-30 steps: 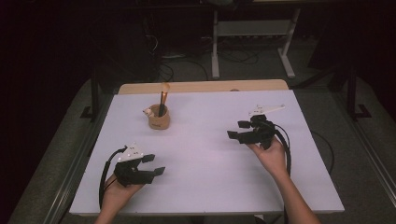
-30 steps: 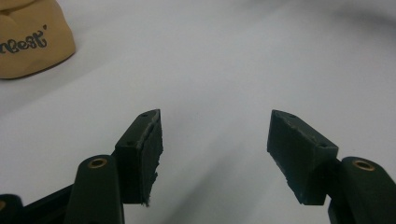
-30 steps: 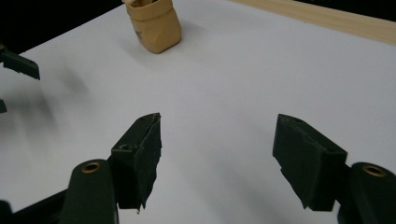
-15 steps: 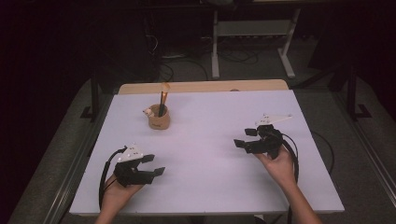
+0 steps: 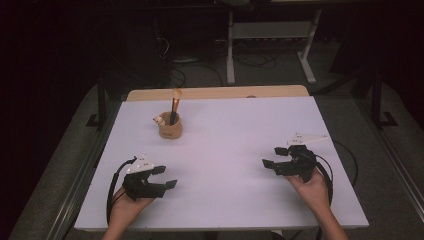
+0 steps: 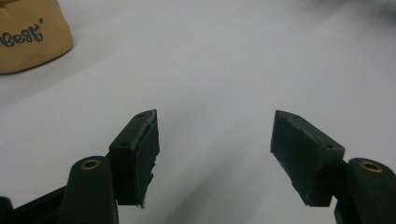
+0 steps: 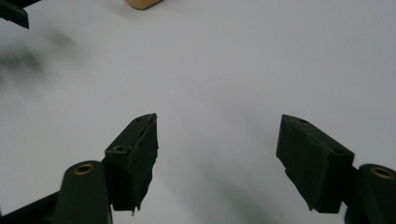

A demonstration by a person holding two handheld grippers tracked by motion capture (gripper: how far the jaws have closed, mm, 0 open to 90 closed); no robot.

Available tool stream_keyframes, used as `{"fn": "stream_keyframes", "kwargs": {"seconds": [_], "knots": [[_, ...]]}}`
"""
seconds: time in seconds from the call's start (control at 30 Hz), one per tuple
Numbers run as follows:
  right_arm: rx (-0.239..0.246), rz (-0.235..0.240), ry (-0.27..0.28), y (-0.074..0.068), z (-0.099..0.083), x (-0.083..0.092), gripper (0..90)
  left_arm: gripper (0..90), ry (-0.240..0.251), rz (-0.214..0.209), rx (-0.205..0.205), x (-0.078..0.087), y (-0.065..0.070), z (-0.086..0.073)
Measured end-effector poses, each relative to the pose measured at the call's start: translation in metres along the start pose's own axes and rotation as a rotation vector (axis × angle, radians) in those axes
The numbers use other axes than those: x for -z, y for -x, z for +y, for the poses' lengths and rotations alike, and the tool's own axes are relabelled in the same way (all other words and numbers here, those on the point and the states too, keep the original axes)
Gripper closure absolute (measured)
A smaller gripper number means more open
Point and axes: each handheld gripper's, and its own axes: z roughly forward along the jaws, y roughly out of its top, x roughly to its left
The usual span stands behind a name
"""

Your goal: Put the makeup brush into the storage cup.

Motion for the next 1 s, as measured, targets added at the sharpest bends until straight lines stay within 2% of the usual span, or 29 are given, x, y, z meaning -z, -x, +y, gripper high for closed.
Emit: {"fn": "stream_keyframes", "kwargs": {"seconds": [0.23, 0.4, 0.5, 0.53, 0.57, 0.6, 0.63, 0.73, 0.77, 0.8, 1.0], "knots": [[-0.02, -0.014, -0.017, 0.003, -0.016, 0.005, 25.3, 29.7, -0.002, -0.003, 0.007, -0.001, -0.001, -0.001], [-0.007, -0.023, -0.036, -0.002, -0.022, 0.007, 24.0, 28.4, 0.002, -0.001, 0.017, -0.001, -0.002, -0.002], [0.001, -0.023, -0.03, -0.004, -0.024, 0.008, 23.4, 28.0, 0.003, -0.001, 0.021, 0.0, -0.002, -0.003], [0.013, -0.025, -0.024, -0.003, -0.025, 0.008, 23.3, 27.8, -0.001, -0.001, 0.012, 0.0, -0.002, -0.004], [-0.007, -0.027, -0.027, -0.004, -0.026, 0.009, 23.3, 27.5, 0.0, -0.001, 0.01, 0.001, -0.002, -0.004], [0.004, -0.028, -0.023, -0.003, -0.027, 0.01, 23.3, 27.4, -0.006, -0.001, 0.005, 0.001, -0.002, -0.004], [-0.002, -0.027, -0.023, -0.003, -0.027, 0.01, 23.2, 27.3, 0.004, -0.001, 0.024, 0.001, -0.001, -0.005], [-0.001, -0.035, -0.016, -0.001, -0.03, 0.012, 22.4, 26.5, -0.003, 0.001, 0.012, 0.0, -0.001, -0.006], [-0.02, -0.04, -0.02, -0.002, -0.031, 0.013, 22.3, 26.5, -0.007, 0.001, 0.012, 0.0, -0.001, -0.007], [-0.007, -0.041, -0.018, -0.002, -0.033, 0.013, 22.3, 26.4, -0.007, 0.0, 0.01, 0.0, -0.001, -0.008], [0.001, -0.043, -0.014, -0.006, -0.038, 0.019, 22.1, 26.3, -0.021, -0.003, 0.009, 0.0, 0.001, -0.012]]}}
